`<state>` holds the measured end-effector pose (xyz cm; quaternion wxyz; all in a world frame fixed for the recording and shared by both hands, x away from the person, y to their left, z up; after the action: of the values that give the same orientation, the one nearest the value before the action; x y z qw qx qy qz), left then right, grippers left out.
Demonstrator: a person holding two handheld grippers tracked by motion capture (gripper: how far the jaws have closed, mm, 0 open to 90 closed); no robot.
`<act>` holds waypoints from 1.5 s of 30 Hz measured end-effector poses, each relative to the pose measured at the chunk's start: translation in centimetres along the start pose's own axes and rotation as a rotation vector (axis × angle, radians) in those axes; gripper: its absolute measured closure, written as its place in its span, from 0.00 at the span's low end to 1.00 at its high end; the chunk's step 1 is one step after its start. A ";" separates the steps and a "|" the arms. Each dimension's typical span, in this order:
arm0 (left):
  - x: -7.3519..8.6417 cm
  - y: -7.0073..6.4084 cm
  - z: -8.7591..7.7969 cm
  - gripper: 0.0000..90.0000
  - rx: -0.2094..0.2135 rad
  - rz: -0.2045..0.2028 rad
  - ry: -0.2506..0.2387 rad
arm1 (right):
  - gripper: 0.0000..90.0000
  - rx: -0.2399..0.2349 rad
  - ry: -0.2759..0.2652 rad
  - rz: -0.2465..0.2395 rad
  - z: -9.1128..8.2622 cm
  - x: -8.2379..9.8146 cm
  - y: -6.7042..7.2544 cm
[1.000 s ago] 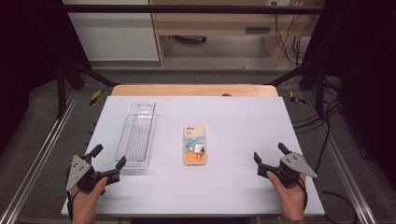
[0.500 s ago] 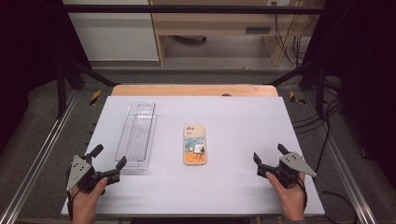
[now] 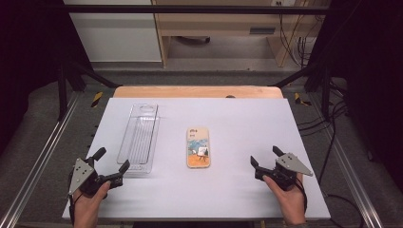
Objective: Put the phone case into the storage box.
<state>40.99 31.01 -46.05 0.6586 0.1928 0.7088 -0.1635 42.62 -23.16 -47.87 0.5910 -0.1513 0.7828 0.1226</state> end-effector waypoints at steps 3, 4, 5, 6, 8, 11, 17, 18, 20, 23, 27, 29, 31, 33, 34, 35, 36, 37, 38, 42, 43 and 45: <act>0.0 0.0 -0.1 0.01 0.000 0.000 0.001 | 0.14 -0.022 0.017 -0.008 0.5 -0.2 0.5; 0.0 0.0 -0.1 0.01 -0.001 0.001 0.001 | 0.14 -0.022 0.017 -0.008 0.5 -0.2 0.5; 0.0 0.0 -0.1 0.01 -0.002 0.001 0.001 | 0.15 -0.035 0.035 -0.017 0.9 -0.3 0.9; 0.0 0.0 -0.1 0.01 -0.003 0.001 0.001 | 0.16 -0.042 0.043 -0.019 1.1 -0.4 1.1; 0.0 0.0 -0.1 0.01 -0.004 0.000 0.002 | 0.18 -0.055 0.066 -0.028 1.5 -0.4 1.6; 0.0 0.0 -0.2 0.01 -0.005 -0.001 0.002 | 0.21 -0.069 0.080 -0.033 1.9 -0.5 2.0; 0.0 0.0 -0.2 0.01 -0.006 -0.002 -0.001 | 0.33 -0.111 0.141 -0.070 3.3 -0.8 3.6; -0.1 0.0 -0.3 0.01 -0.005 -0.002 -0.002 | 0.34 -0.118 0.150 -0.078 3.5 -0.9 3.8; -0.1 0.0 -0.3 0.01 -0.006 -0.005 -0.003 | 0.36 -0.126 0.158 -0.086 3.7 -1.0 4.0; -0.1 0.0 -0.3 0.01 -0.007 -0.004 -0.002 | 0.44 -0.154 0.195 -0.119 4.5 -1.4 4.9; -0.1 0.0 -0.3 0.01 -0.008 -0.003 -0.002 | 0.51 -0.169 0.215 -0.134 5.0 -1.7 5.4; -0.1 0.0 -0.3 0.01 -0.007 -0.003 -0.002 | 0.58 -0.180 0.240 -0.157 5.6 -1.9 5.9; -0.1 0.0 -0.3 0.01 -0.007 -0.003 -0.003 | 0.63 -0.187 0.253 -0.167 5.9 -2.1 6.2; -0.1 0.1 -0.3 0.01 -0.008 -0.004 -0.004 | 0.68 -0.192 0.266 -0.171 6.3 -2.2 6.4; -0.1 0.1 -0.3 0.01 -0.008 -0.004 -0.003 | 0.71 -0.197 0.275 -0.171 6.4 -2.3 6.5; -0.1 0.1 -0.3 0.01 -0.009 -0.005 -0.004 | 0.74 -0.203 0.279 -0.177 6.6 -2.3 6.6; -0.1 0.1 -0.3 0.01 -0.009 -0.005 -0.004 | 0.77 -0.207 0.280 -0.178 6.7 -2.4 6.7; -0.1 0.1 -0.3 0.01 -0.009 -0.006 -0.004 | 0.79 -0.213 0.283 -0.175 6.8 -2.4 6.8; -0.1 0.1 -0.3 0.01 -0.008 -0.006 -0.004 | 0.81 -0.219 0.287 -0.176 7.0 -2.5 6.9; -0.1 0.1 -0.3 0.01 -0.006 -0.005 -0.003 | 0.86 -0.236 0.299 -0.169 7.4 -2.4 7.2; -0.1 0.1 -0.3 0.01 -0.005 -0.004 -0.003 | 0.89 -0.245 0.303 -0.166 7.6 -2.4 7.4; -0.1 0.0 -0.2 0.01 -0.004 -0.003 -0.002 | 0.91 -0.251 0.303 -0.167 7.7 -2.4 7.5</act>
<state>40.80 31.15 -45.95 0.6593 0.1904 0.7088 -0.1631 47.19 -13.19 -47.58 0.4511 -0.3049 0.8261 0.1455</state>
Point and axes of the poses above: each handheld gripper's, and its own axes: z roughly forward along the jaws, x roughly out of its underside, y roughly to its left, the point moved 1 cm from there along z, roughly forward along the jaws, and after that the axes turned 1 degree about x, right-handed, at the moved point
